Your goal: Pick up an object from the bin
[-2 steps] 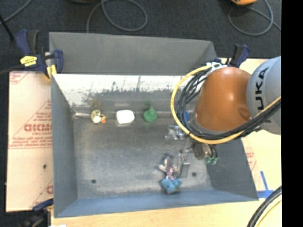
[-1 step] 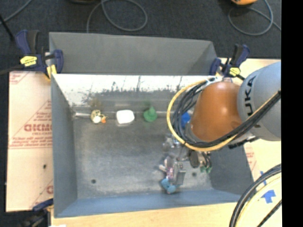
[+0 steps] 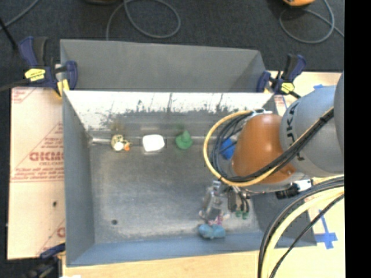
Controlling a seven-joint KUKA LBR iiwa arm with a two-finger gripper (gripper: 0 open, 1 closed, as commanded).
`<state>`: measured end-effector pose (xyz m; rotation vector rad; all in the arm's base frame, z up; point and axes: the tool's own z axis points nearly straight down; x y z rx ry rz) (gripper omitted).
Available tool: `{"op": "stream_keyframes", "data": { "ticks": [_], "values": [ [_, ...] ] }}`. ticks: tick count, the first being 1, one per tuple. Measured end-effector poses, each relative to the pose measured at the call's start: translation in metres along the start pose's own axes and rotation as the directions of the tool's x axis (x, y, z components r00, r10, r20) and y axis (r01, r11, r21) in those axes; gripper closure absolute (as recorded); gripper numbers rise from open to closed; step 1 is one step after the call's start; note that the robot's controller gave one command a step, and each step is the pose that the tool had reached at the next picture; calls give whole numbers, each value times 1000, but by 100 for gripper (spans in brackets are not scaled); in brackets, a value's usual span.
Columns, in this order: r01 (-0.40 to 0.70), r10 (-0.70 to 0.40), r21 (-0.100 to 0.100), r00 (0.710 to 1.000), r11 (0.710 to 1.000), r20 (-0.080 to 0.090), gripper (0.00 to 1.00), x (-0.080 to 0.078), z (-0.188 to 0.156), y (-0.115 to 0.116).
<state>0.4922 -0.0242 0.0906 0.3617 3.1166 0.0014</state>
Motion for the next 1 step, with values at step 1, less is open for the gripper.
{"op": "stream_keyframes", "data": {
  "ticks": [1],
  "values": [
    [0, 0, 0, 1000, 1000, 2, 0, -1, 0, 0]
  ]
}}
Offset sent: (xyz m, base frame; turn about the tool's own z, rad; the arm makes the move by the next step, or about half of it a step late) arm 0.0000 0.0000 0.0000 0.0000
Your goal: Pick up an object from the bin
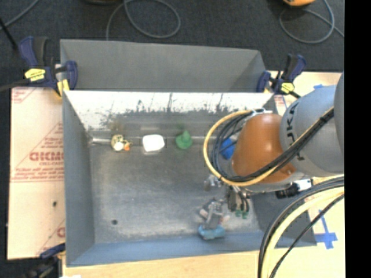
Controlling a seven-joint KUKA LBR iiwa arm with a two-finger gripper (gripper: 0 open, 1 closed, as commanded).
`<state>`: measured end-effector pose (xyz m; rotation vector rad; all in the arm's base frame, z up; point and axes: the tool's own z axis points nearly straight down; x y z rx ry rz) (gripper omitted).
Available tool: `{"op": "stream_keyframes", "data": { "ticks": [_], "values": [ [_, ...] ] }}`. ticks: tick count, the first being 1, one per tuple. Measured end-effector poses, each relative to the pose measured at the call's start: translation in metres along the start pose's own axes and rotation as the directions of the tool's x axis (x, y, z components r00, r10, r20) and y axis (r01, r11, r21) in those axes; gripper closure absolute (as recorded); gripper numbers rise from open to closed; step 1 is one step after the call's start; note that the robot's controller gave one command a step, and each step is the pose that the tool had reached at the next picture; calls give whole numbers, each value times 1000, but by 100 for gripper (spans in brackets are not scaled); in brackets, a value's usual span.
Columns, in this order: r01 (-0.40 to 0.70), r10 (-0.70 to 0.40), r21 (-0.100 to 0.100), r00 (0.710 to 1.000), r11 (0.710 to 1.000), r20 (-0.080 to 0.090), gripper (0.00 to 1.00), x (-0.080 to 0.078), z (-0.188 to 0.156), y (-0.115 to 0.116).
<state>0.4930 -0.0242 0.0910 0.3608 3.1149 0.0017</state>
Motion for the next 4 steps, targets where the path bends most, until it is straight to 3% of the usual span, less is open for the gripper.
{"op": "stream_keyframes", "data": {
  "ticks": [2, 3, 4],
  "values": [
    [65, -65, 0, 998, 998, 5, 0, 2, 3, -2],
    [205, -205, -1, 979, 979, 12, 0, 2, 5, -15],
    [529, -529, 4, 848, 848, 9, 100, 13, 19, -26]
  ]
}}
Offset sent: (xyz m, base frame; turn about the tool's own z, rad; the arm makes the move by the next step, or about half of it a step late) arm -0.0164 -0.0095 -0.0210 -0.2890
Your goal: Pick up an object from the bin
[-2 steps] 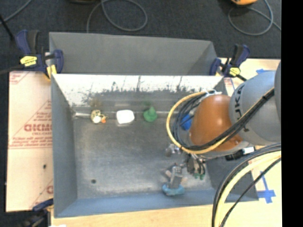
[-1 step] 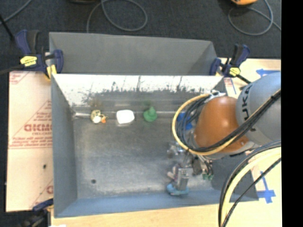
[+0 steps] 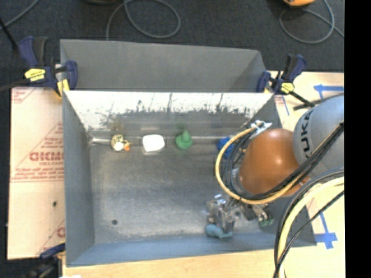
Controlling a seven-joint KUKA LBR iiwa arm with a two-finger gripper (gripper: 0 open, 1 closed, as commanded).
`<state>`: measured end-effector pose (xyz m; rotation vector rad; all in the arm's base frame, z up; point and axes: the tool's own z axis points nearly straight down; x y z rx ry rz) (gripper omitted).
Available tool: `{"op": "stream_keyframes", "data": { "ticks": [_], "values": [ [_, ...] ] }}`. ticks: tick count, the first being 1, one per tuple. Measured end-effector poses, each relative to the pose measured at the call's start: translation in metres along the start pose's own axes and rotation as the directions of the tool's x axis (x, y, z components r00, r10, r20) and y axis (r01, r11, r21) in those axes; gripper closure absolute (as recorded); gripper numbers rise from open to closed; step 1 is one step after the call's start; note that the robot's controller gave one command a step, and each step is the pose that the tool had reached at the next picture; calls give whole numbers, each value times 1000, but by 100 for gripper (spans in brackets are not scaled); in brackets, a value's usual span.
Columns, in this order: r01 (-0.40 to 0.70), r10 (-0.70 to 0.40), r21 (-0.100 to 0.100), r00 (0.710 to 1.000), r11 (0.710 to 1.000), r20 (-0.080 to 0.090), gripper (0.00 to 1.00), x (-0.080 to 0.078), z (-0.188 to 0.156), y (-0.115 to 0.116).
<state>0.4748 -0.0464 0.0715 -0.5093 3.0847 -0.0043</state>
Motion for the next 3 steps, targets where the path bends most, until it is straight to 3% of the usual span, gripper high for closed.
{"op": "stream_keyframes", "data": {
  "ticks": [1, 2, 3],
  "values": [
    [-2, 2, 6, 1000, 1000, 16, 0, -5, -2, -2],
    [-2, 2, 0, 1000, 1000, 4, 100, 0, 1, 0],
    [-3, 3, 0, 1000, 1000, 4, 100, 0, 1, 0]
  ]
}}
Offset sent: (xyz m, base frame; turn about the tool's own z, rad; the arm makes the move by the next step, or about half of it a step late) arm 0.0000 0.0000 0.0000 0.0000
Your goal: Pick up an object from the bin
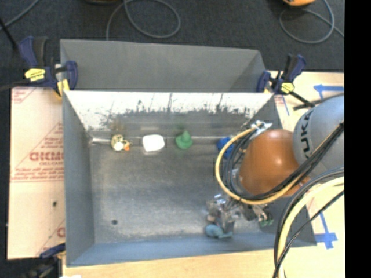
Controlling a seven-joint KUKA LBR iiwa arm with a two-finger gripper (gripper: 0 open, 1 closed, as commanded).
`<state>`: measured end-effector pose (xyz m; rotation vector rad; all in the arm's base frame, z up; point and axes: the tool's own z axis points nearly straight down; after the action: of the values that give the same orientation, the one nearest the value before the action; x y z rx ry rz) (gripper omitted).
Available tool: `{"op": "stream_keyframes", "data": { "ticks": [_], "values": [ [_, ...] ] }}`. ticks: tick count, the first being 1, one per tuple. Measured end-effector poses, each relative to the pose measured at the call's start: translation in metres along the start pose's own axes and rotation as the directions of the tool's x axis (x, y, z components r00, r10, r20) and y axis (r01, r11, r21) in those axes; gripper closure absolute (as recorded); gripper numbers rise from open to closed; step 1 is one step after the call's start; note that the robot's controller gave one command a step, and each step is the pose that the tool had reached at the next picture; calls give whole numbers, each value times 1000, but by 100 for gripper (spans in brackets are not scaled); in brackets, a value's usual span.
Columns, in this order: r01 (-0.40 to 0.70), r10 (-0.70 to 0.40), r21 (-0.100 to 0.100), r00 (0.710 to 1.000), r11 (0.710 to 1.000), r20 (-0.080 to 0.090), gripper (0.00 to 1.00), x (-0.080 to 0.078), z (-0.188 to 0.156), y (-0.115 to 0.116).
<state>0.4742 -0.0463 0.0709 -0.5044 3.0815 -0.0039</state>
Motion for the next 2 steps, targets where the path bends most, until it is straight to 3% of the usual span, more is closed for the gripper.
{"op": "stream_keyframes", "data": {
  "ticks": [1, 2],
  "values": [
    [1, -1, -4, 1000, 1000, -11, 100, 0, -43, 3],
    [10, -10, 3, 1000, 1000, 7, 100, -5, -57, 2]
  ]
}}
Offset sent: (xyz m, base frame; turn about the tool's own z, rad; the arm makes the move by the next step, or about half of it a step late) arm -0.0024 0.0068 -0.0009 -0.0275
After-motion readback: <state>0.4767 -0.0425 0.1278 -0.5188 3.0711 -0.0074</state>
